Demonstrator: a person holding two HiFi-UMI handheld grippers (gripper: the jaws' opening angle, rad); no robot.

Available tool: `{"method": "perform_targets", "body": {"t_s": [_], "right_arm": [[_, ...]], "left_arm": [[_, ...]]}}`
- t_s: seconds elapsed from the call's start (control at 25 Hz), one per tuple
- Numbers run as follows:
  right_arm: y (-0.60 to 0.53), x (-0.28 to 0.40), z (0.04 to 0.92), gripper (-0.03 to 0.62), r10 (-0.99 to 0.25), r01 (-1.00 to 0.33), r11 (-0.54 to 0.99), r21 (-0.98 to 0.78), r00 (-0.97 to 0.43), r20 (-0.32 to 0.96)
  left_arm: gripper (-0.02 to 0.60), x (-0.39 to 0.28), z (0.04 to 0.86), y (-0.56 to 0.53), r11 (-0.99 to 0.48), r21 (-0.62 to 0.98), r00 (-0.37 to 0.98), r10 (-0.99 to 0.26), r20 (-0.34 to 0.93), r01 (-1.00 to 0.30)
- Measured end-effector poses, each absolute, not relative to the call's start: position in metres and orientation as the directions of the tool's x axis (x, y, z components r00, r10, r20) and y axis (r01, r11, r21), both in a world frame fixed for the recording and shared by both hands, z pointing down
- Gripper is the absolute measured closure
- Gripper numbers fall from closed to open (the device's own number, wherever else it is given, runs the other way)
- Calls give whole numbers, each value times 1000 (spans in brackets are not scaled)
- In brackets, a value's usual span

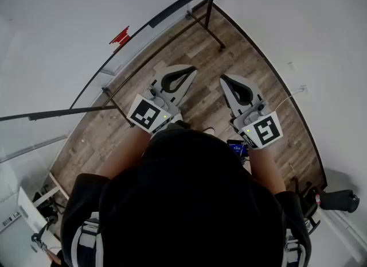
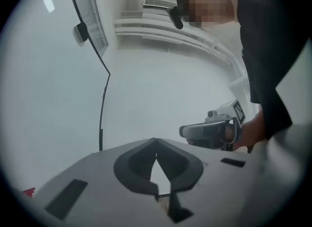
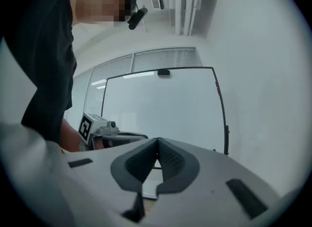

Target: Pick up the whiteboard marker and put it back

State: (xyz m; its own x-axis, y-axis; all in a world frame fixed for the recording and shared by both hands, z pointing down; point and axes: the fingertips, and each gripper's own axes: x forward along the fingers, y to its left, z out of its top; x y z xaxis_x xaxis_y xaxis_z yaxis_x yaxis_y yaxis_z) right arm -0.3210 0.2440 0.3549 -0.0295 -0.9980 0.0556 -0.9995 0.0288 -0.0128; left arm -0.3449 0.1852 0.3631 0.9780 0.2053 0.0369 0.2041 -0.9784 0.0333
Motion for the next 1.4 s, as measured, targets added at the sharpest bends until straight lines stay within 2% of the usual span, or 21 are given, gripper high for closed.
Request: {"method": "perform_targets", "body": {"t_s": [0.2, 0.48, 0.8, 1.12, 1.4], "right_arm": [[246, -330, 359, 599, -997, -999, 27, -21, -29, 70], [211, -352, 357, 597, -997, -999, 34, -35, -36, 75], [164, -360, 363, 597, -997, -997, -35, -73, 30, 70], [141, -346, 369, 597, -993, -994, -80, -70, 73, 93], [132, -306, 372, 597, -995, -995, -64, -71, 58, 81]], "left_arm": [[578, -358, 359, 190, -976, 37, 977, 214, -8, 214], [577, -375, 362, 159, -978, 23, 977, 209, 33, 208], [577, -390, 367, 110, -967, 37, 967, 253, 1, 253], [577, -381, 371, 85, -959, 50, 960, 279, -8, 279], [578, -349, 371, 78, -966, 30, 966, 258, -9, 258]]}}
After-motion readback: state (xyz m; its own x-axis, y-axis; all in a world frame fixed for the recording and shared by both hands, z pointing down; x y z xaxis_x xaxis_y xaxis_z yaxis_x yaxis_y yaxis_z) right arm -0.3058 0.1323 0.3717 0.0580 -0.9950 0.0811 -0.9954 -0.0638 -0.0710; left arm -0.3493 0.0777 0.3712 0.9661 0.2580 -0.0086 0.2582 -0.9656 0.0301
